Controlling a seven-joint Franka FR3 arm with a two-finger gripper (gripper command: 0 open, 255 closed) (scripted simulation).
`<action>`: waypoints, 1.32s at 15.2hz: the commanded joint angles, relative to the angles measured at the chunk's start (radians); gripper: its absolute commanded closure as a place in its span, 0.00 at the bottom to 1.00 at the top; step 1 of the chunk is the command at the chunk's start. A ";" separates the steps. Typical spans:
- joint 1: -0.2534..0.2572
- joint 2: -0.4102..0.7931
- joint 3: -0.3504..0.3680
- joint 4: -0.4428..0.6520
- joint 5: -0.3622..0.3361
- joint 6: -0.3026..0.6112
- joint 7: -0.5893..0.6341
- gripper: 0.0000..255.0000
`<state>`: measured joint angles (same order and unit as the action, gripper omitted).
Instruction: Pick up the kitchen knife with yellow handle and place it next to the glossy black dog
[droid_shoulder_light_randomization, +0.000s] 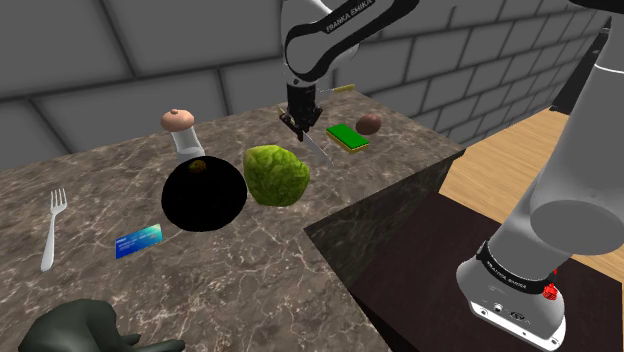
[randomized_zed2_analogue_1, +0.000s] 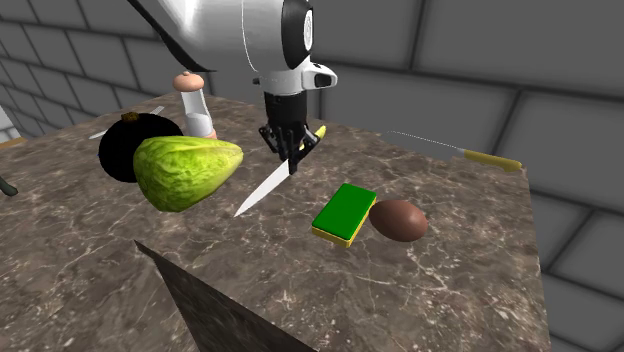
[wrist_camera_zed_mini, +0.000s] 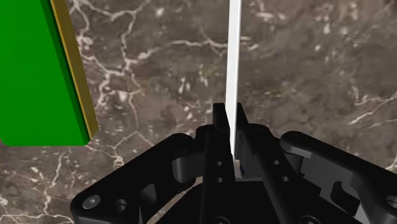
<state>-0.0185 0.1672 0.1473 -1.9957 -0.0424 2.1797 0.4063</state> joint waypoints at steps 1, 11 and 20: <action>-0.001 -0.011 0.000 0.013 0.003 -0.024 -0.003 1.00; -0.002 -0.058 0.002 0.091 0.013 -0.149 -0.011 1.00; -0.003 -0.084 0.002 0.181 0.018 -0.264 -0.015 1.00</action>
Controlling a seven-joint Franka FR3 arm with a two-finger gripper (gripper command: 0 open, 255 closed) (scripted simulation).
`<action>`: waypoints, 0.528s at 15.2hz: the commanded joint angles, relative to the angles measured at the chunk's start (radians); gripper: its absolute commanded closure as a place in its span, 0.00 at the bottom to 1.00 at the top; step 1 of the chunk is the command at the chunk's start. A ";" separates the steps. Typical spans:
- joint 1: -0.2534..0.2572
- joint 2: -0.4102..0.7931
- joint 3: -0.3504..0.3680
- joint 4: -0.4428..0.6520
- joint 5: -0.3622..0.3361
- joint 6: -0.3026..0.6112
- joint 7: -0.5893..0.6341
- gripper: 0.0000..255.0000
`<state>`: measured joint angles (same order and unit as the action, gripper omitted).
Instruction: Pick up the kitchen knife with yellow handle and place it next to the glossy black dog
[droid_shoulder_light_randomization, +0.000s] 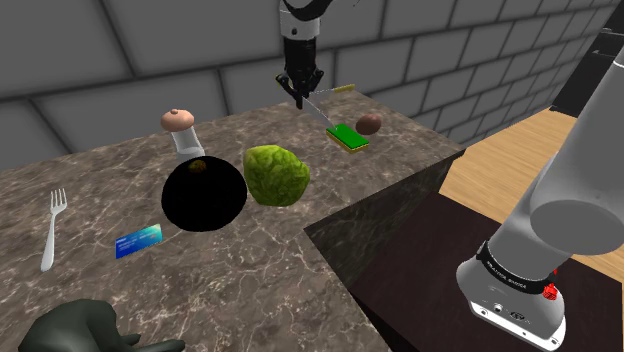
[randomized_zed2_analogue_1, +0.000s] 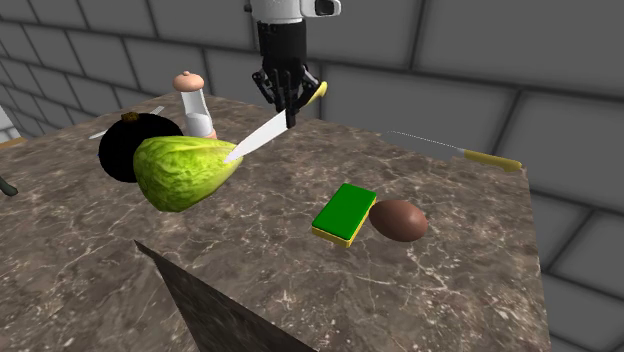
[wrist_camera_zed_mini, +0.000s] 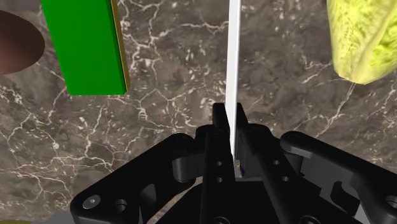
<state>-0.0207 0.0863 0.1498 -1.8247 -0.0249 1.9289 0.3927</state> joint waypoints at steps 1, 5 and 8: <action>-0.001 -0.005 0.000 0.021 0.001 -0.026 -0.002 1.00; 0.000 -0.010 0.000 0.069 0.002 -0.079 -0.003 1.00; 0.000 -0.011 0.000 0.107 0.003 -0.119 -0.004 1.00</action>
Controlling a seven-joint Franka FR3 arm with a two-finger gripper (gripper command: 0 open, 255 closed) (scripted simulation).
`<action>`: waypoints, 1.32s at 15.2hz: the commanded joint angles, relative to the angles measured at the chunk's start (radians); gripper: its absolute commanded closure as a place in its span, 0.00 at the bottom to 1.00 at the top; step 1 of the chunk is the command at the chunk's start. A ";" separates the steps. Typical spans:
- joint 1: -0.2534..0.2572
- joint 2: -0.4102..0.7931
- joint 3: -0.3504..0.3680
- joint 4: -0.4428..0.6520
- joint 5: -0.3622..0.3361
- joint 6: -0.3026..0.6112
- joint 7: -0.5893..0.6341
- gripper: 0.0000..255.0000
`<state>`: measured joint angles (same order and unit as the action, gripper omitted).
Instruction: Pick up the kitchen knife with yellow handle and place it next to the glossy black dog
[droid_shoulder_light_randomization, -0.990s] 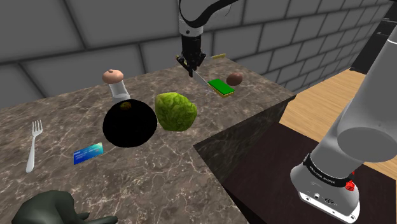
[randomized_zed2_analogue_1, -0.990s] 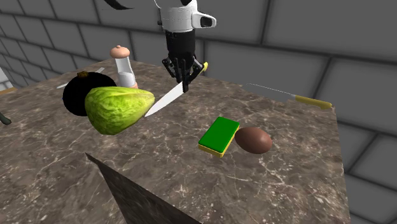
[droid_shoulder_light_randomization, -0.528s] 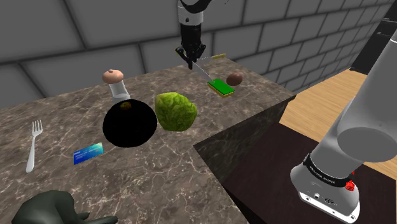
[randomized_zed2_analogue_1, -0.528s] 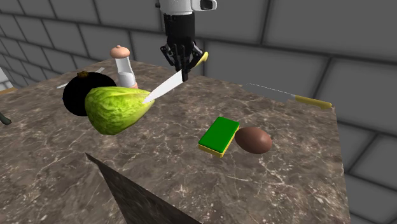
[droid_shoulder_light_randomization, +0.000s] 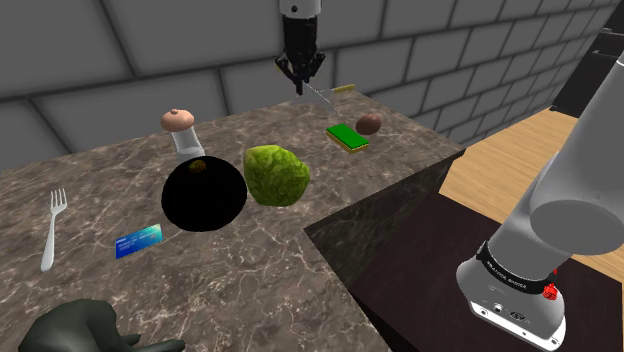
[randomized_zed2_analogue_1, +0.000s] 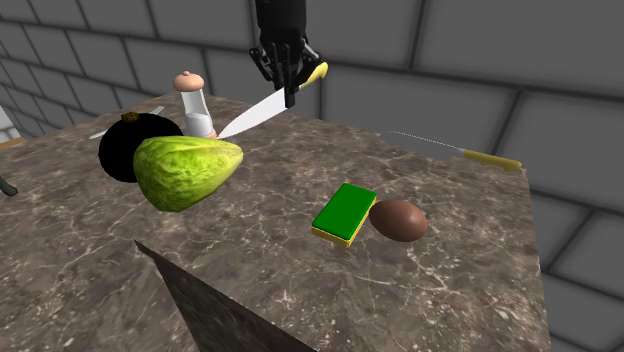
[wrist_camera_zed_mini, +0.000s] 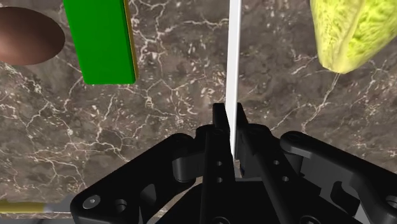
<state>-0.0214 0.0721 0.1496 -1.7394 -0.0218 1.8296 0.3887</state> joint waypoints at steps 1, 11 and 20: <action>0.000 0.003 0.000 0.035 0.000 -0.033 0.000 1.00; 0.002 0.016 0.001 0.187 -0.002 -0.172 0.000 1.00; 0.022 -0.014 0.018 0.233 0.001 -0.248 0.035 1.00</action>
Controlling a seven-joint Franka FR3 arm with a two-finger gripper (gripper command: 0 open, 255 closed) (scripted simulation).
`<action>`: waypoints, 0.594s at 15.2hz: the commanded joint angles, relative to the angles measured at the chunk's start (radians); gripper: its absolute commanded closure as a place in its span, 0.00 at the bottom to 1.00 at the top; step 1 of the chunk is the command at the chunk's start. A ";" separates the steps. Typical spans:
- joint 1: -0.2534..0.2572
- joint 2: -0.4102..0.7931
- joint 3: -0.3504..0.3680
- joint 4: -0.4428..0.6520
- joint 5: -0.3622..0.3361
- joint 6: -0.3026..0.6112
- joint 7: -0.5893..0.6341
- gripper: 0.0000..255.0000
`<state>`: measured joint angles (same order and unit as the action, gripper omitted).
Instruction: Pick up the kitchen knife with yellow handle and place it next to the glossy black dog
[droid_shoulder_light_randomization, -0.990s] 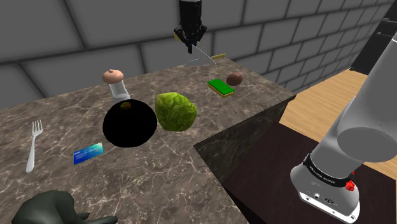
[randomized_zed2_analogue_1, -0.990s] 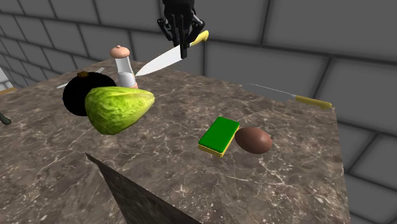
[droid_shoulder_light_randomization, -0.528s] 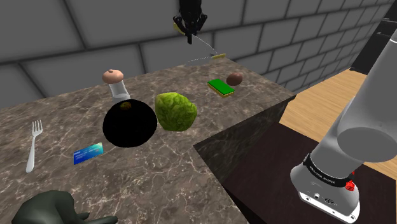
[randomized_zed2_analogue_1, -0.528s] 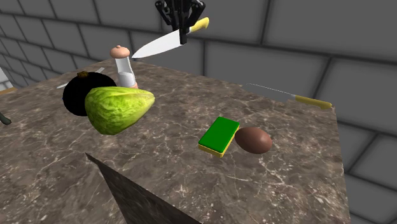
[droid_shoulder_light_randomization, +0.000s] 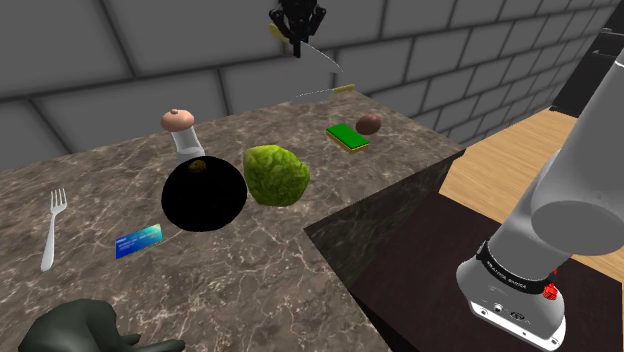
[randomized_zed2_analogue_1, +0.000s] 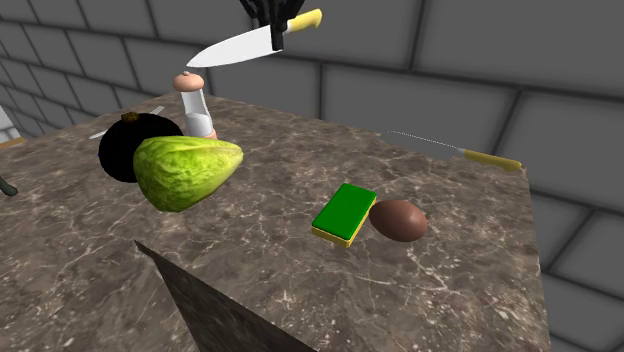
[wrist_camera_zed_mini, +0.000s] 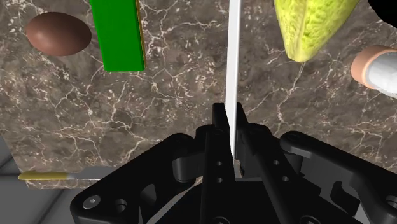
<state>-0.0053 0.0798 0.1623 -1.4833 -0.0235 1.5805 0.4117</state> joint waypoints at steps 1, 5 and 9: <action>0.015 -0.046 0.014 -0.053 0.006 0.007 0.029 1.00; 0.051 -0.132 0.049 -0.154 0.022 0.023 0.101 1.00; 0.088 -0.203 0.090 -0.231 0.040 0.031 0.177 1.00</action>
<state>0.0740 -0.1126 0.2423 -1.7007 0.0136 1.6081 0.5689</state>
